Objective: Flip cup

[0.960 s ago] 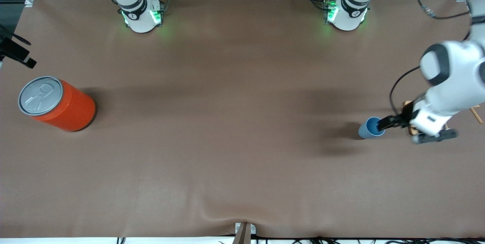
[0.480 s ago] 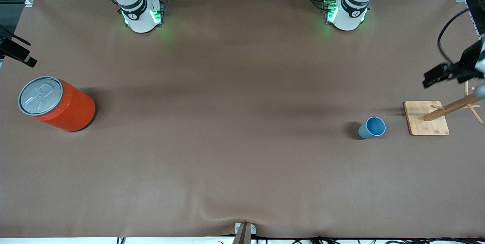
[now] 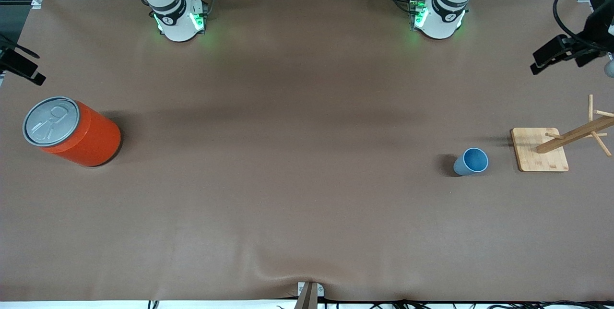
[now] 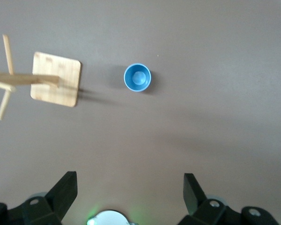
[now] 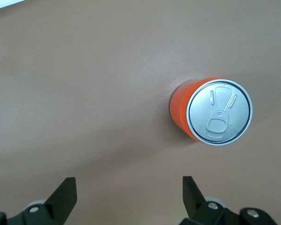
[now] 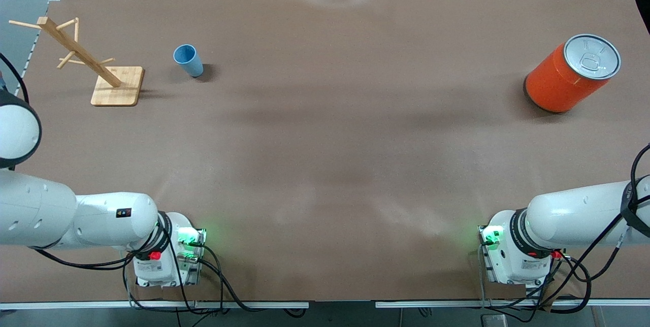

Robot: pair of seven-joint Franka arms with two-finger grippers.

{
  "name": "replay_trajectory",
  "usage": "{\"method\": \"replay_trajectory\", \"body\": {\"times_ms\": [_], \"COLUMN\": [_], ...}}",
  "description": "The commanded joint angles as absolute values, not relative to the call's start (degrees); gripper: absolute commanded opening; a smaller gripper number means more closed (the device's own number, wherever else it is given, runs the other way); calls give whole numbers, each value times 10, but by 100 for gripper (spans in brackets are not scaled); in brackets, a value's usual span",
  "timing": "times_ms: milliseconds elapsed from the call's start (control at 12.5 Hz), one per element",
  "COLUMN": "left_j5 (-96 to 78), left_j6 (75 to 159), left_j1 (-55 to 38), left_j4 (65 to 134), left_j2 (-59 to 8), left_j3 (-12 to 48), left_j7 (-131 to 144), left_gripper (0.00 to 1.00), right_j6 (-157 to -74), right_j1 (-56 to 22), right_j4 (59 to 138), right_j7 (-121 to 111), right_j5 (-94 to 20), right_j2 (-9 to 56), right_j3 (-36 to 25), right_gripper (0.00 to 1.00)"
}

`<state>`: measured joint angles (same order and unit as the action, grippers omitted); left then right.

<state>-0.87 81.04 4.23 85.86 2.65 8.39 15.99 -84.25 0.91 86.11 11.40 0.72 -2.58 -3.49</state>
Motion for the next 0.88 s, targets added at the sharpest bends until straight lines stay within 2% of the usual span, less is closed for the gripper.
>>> {"method": "replay_trajectory", "body": {"times_ms": [0, 320, 800], "left_j5": [-17, -13, 5], "left_j6": [812, 831, 836], "left_j1": [43, 47, 47], "left_j4": [876, 921, 898], "left_j2": [37, 69, 62], "left_j3": [87, 94, 93], "left_j7": [171, 157, 97], "left_gripper": [100, 100, 100], "right_j6": [-845, -843, -843], "right_j1": [22, 24, 35], "right_j4": [869, 869, 870], "right_j7": [105, 44, -11], "right_j5": [48, 46, 30], "right_j2": [-33, -34, -33], "right_j3": [3, 8, 6], "right_gripper": [100, 100, 100]}}
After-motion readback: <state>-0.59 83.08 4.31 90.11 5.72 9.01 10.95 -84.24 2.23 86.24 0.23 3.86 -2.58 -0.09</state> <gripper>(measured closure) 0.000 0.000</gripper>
